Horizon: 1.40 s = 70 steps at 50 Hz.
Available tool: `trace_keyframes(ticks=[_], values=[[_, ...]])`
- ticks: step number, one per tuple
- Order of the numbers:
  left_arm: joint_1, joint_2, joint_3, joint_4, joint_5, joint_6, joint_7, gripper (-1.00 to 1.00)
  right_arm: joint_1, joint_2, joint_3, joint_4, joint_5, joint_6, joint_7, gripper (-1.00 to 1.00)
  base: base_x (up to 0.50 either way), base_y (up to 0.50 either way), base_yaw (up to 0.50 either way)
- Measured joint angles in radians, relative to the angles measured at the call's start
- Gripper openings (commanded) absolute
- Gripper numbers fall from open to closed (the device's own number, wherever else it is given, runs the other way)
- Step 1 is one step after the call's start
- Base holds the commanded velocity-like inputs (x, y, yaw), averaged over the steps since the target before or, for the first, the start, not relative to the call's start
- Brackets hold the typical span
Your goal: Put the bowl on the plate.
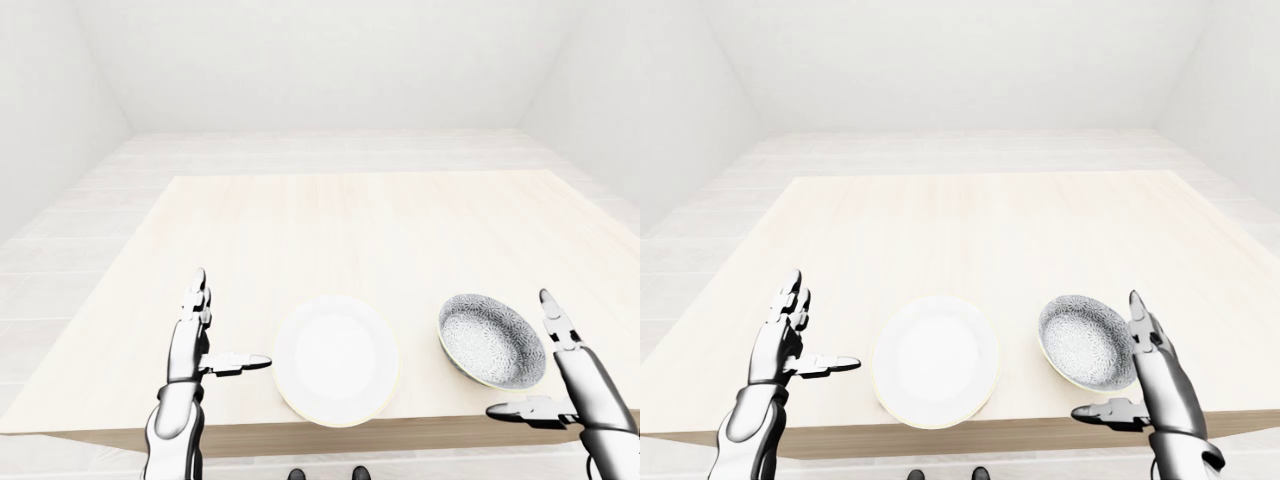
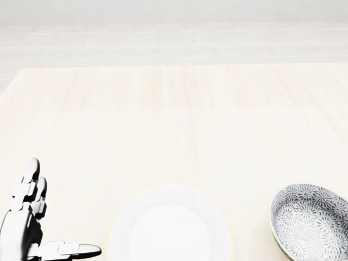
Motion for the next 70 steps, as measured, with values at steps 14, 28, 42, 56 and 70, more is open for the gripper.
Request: trace_keyframes(ticks=[14, 28, 42, 56, 70], values=[[-0.003, -0.001, 0.004, 0.004, 0.001, -0.001, 0.001, 1.00, -0.017, -0.005, 0.027, -0.013, -0.106, -0.017, 0.006, 1.00, 0.00, 0.00, 0.00], [-0.008, 0.001, 0.005, 0.003, -0.001, 0.004, 0.002, 1.00, -0.047, -0.037, 0.096, -0.051, -0.260, -0.017, 0.026, 1.00, 0.00, 0.00, 0.00], [-0.011, 0.003, 0.006, 0.004, -0.001, 0.004, 0.002, 1.00, -0.059, -0.057, 0.147, -0.058, -0.358, -0.029, 0.029, 1.00, 0.00, 0.00, 0.00], [-0.005, 0.003, 0.012, 0.007, -0.001, -0.004, -0.001, 1.00, -0.064, -0.066, 0.206, -0.036, -0.443, -0.039, 0.010, 1.00, 0.00, 0.00, 0.00], [-0.001, 0.001, 0.015, 0.012, 0.000, -0.012, -0.002, 1.00, -0.064, -0.085, 0.254, 0.005, -0.519, -0.055, -0.021, 1.00, 0.00, 0.00, 0.00]])
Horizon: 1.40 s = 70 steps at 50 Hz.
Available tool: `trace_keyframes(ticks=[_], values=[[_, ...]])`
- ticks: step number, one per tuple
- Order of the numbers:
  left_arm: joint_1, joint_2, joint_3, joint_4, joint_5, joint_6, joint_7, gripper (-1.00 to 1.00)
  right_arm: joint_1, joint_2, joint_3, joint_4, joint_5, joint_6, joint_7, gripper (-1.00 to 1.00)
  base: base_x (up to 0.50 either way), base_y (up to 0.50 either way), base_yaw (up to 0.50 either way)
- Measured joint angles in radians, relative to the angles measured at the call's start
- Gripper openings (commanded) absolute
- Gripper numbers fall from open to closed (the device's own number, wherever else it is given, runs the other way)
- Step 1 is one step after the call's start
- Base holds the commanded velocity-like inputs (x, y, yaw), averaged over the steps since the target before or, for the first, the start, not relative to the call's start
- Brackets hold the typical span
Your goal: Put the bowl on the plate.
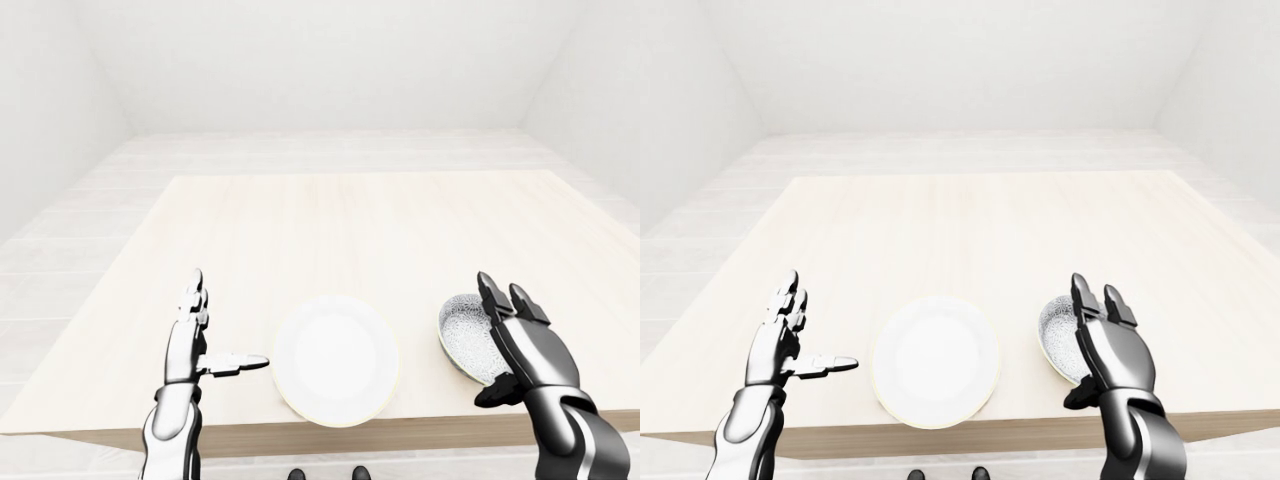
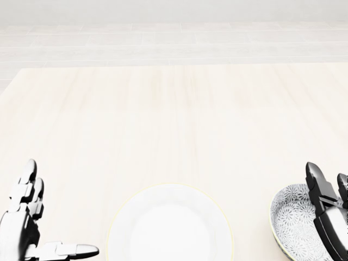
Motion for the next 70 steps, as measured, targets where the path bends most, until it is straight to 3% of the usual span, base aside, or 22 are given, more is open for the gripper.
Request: trace_keyframes(ticks=[17, 46, 70], values=[[0.002, 0.000, 0.004, 0.003, 0.000, -0.005, -0.001, 1.00, 0.028, -0.014, -0.005, 0.065, -0.033, -0.035, -0.054, 1.00, 0.00, 0.00, 0.00], [0.003, 0.001, 0.013, -0.008, 0.003, 0.002, -0.008, 1.00, 0.042, -0.029, -0.026, 0.170, -0.091, -0.035, -0.128, 1.00, 0.00, 0.00, 0.00], [0.005, 0.001, 0.018, -0.003, 0.003, -0.005, -0.010, 1.00, 0.023, -0.043, 0.028, 0.246, -0.120, -0.035, -0.160, 1.00, 0.00, 0.00, 0.00]])
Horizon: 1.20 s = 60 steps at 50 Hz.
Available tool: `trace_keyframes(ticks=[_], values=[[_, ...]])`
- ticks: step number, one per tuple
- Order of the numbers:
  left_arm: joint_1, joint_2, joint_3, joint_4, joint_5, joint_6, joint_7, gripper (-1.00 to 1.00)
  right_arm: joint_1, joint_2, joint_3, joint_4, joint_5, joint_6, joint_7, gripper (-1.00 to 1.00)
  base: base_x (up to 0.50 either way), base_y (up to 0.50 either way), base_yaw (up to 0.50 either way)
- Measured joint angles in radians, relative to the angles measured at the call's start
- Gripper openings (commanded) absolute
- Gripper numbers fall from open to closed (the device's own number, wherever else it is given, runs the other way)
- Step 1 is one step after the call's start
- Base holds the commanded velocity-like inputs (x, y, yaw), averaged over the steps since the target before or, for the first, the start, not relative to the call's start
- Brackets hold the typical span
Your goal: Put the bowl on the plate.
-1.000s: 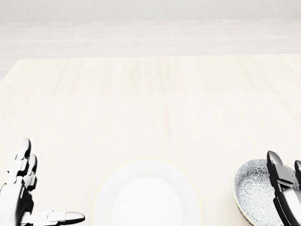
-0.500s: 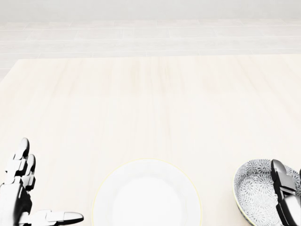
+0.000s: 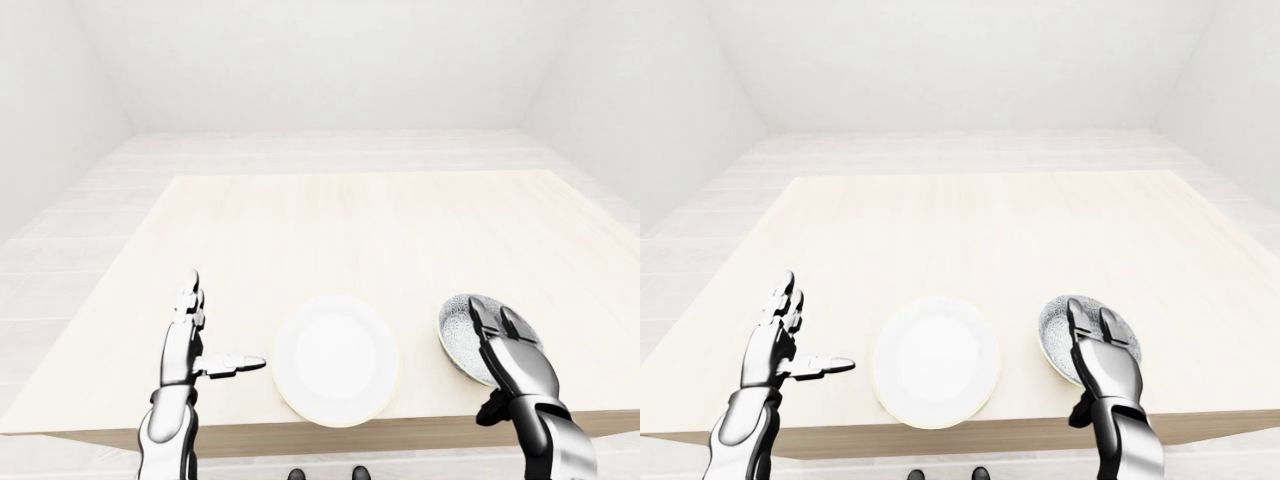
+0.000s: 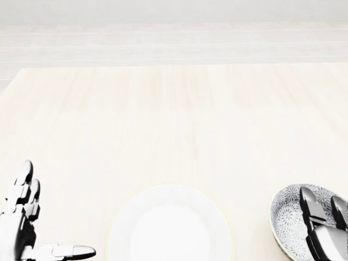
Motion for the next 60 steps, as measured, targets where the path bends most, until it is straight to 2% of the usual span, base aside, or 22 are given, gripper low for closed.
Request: trace_keyframes(ticks=[18, 25, 34, 50, 56, 60], values=[[0.006, -0.002, 0.004, -0.001, 0.003, -0.004, -0.002, 1.00, 0.014, -0.011, 0.033, 0.060, 0.005, 0.000, -0.039, 1.00, 0.00, 0.00, 0.00], [0.006, -0.003, 0.005, -0.004, 0.005, 0.000, -0.002, 1.00, 0.021, -0.013, 0.037, 0.073, 0.011, 0.000, -0.046, 0.46, 0.00, 0.00, 0.00], [0.007, -0.003, 0.005, -0.005, 0.006, 0.001, -0.002, 1.00, 0.033, -0.013, 0.037, 0.079, 0.020, 0.000, -0.050, 0.31, 0.00, 0.00, 0.00], [0.010, -0.004, 0.006, -0.003, 0.005, -0.003, -0.003, 1.00, 0.035, -0.011, 0.028, 0.066, 0.031, 0.000, -0.051, -0.09, 0.00, 0.00, 0.00], [0.008, -0.005, 0.005, -0.001, 0.006, -0.003, -0.002, 1.00, 0.034, -0.009, 0.024, 0.060, 0.033, 0.001, -0.044, -0.17, 0.00, 0.00, 0.00], [0.004, -0.005, 0.003, 0.002, 0.006, -0.003, -0.001, 1.00, 0.030, -0.008, 0.023, 0.055, 0.033, 0.004, -0.039, -0.33, 0.00, 0.00, 0.00]])
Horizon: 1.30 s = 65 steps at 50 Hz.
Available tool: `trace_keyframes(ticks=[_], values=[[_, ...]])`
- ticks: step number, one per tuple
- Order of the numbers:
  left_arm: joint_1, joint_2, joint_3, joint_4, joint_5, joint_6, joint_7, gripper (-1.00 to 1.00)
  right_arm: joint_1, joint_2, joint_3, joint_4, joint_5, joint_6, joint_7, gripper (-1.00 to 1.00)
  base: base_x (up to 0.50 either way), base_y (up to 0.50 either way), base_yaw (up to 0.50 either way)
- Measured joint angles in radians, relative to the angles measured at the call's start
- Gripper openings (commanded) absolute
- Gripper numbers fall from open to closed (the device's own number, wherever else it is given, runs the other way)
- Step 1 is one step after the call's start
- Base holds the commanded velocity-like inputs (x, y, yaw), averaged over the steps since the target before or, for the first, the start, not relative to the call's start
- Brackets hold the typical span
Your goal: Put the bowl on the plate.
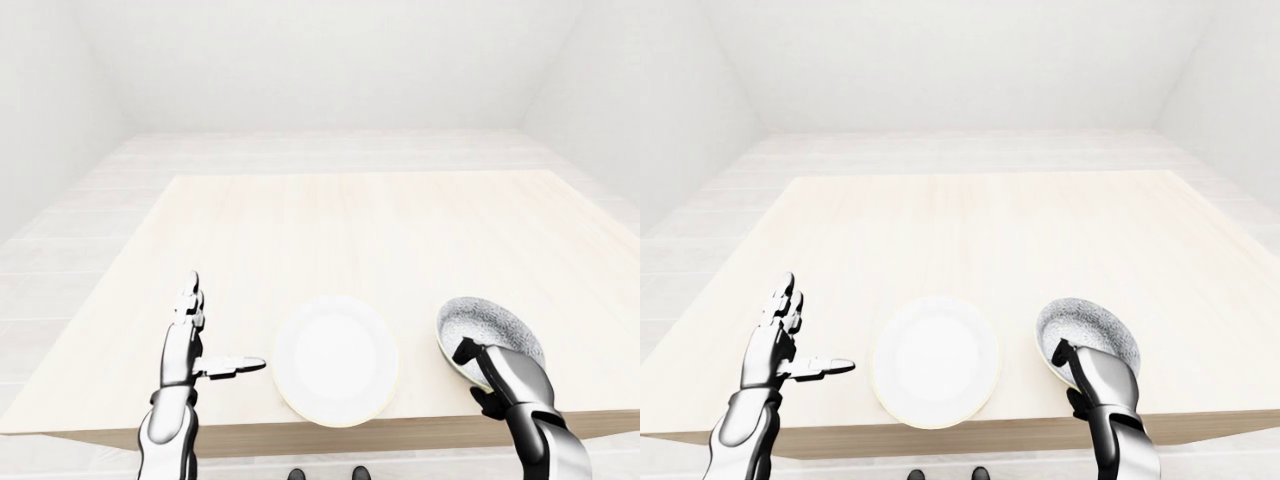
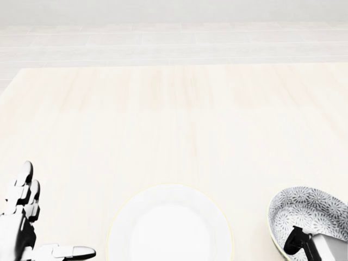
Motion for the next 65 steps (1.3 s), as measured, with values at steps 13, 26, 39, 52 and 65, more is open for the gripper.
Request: trace_keyframes(ticks=[13, 26, 39, 52, 65], values=[[-0.011, 0.004, -0.006, 0.005, -0.001, 0.005, 0.003, 1.00, -0.012, -0.003, -0.002, -0.019, 0.019, 0.013, 0.026, -0.53, 0.00, 0.00, 0.00], [-0.012, 0.006, -0.009, 0.016, -0.002, -0.005, 0.007, 1.00, -0.013, -0.004, -0.001, -0.025, 0.022, 0.016, 0.028, -0.63, 0.00, 0.00, 0.00], [-0.008, 0.006, -0.012, 0.029, 0.002, -0.018, 0.009, 1.00, -0.013, -0.005, 0.011, -0.037, 0.007, 0.004, 0.010, -0.71, 0.00, 0.00, 0.00], [-0.010, 0.007, -0.016, 0.036, 0.008, -0.021, 0.012, 1.00, -0.023, -0.015, 0.044, -0.054, -0.055, -0.004, -0.019, -0.77, 0.00, 0.00, 0.00], [-0.012, 0.008, -0.018, 0.040, 0.012, -0.021, 0.015, 1.00, -0.029, -0.022, 0.061, -0.092, -0.105, -0.004, -0.053, -0.81, 0.00, 0.00, 0.00]])
